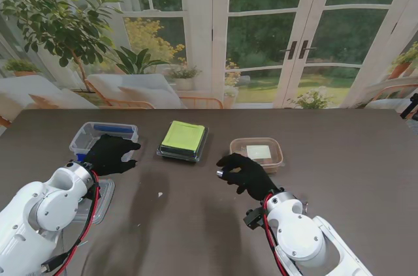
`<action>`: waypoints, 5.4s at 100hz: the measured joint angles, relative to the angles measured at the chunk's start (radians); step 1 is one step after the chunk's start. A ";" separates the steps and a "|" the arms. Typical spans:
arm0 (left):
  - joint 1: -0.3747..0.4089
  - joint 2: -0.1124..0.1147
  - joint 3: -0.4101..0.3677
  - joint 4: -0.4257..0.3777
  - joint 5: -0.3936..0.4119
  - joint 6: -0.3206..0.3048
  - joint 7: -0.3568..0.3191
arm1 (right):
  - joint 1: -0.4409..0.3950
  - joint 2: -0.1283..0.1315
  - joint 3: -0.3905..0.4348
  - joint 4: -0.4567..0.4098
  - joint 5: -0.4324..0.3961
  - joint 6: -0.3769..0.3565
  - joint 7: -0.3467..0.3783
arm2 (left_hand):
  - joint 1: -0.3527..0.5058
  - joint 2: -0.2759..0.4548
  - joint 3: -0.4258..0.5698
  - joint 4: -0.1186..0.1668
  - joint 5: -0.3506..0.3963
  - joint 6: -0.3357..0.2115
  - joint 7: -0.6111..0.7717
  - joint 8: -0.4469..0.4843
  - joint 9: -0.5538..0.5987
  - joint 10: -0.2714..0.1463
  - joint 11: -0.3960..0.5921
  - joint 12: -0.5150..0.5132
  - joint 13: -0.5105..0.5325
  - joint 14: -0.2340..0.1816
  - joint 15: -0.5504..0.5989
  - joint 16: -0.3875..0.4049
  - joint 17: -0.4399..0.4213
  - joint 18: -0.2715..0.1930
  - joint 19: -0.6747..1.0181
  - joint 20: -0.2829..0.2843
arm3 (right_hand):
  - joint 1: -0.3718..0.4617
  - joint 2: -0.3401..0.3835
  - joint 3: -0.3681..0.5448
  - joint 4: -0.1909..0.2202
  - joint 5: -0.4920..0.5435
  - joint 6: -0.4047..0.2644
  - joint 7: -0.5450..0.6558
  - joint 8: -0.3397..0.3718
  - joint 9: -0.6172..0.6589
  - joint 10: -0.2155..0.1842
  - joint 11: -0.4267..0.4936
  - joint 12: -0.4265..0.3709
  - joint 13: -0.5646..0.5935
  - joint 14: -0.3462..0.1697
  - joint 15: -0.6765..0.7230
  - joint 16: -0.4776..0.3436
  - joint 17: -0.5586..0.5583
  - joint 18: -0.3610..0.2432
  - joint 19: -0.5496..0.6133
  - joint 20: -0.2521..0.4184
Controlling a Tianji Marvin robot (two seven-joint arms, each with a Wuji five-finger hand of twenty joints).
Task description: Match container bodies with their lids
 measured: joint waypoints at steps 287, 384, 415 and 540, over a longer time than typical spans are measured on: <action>-0.566 0.078 0.513 0.786 0.121 -0.134 0.218 | 0.023 0.000 0.012 0.039 0.073 0.045 0.035 | -0.016 -0.152 0.185 -0.013 -0.012 -0.076 0.143 0.118 0.046 -0.089 0.108 0.042 0.087 -0.093 0.127 0.011 0.057 -0.121 0.099 -0.020 | 0.000 0.000 0.014 0.000 0.000 0.000 0.000 0.000 0.000 0.001 0.007 0.000 0.000 0.008 0.000 0.000 0.000 0.000 0.000 0.000; -0.493 0.065 0.399 0.745 0.187 -0.209 0.376 | 0.022 -0.003 0.008 0.043 0.100 0.047 0.034 | 0.218 -0.255 0.108 -0.087 0.175 -0.137 0.656 0.063 0.497 -0.099 0.104 0.555 0.507 0.018 0.463 0.300 0.389 0.024 0.426 0.102 | 0.000 0.012 0.019 0.000 0.000 0.000 0.000 0.000 0.000 0.003 0.007 0.000 0.000 0.009 0.000 0.000 0.000 0.000 0.000 0.000; -0.341 0.073 0.228 0.532 0.255 -0.242 0.225 | 0.022 -0.004 0.007 0.043 0.110 0.047 0.039 | 0.218 -0.255 0.107 -0.098 0.176 -0.137 0.658 0.060 0.498 -0.099 0.109 0.566 0.511 0.018 0.489 0.314 0.401 0.027 0.451 0.115 | 0.000 0.036 0.021 0.000 0.000 0.001 0.000 0.000 0.000 0.005 0.008 0.000 0.000 0.009 0.000 0.000 0.000 0.000 0.000 0.000; -0.174 0.066 0.159 0.249 0.225 -0.282 0.060 | 0.026 -0.008 0.001 0.049 0.135 0.048 0.034 | 0.218 -0.242 0.092 -0.098 0.165 -0.119 0.659 0.060 0.498 -0.090 0.112 0.571 0.531 0.017 0.516 0.325 0.415 0.031 0.474 0.126 | 0.000 0.036 0.021 0.000 0.000 0.002 0.000 0.000 0.000 0.008 0.008 0.000 0.000 0.010 0.000 0.000 0.000 0.000 0.000 0.000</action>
